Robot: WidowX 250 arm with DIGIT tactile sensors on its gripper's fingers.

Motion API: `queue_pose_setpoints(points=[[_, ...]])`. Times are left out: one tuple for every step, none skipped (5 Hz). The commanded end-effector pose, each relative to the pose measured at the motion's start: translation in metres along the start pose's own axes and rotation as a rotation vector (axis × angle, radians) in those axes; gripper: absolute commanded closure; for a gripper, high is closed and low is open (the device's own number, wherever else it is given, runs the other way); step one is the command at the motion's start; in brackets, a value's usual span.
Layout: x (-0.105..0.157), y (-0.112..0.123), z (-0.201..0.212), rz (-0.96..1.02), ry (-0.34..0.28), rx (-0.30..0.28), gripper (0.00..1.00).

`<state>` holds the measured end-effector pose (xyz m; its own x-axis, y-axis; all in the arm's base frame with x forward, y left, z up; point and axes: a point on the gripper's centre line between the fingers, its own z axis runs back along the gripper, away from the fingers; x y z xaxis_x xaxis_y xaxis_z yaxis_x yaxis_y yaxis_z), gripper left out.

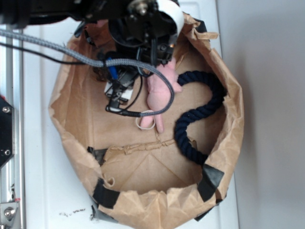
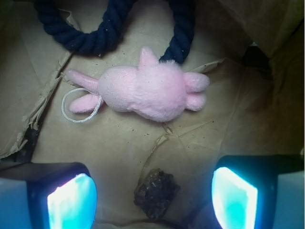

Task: Grab the rock.

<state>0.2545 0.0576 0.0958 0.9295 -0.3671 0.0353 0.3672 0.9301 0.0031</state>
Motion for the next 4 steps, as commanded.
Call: queue_pose_setpoints(points=[[-0.01, 0.012, -0.009, -0.026, -0.053, 0.042, 0.0], [-0.023, 0.017, -0.017, -0.061, -0.067, 0.054, 0.0], [-0.021, 0.02, -0.029, -0.065, -0.073, 0.065, 0.0], [-0.016, 0.017, -0.036, -0.061, -0.075, 0.069, 0.0]])
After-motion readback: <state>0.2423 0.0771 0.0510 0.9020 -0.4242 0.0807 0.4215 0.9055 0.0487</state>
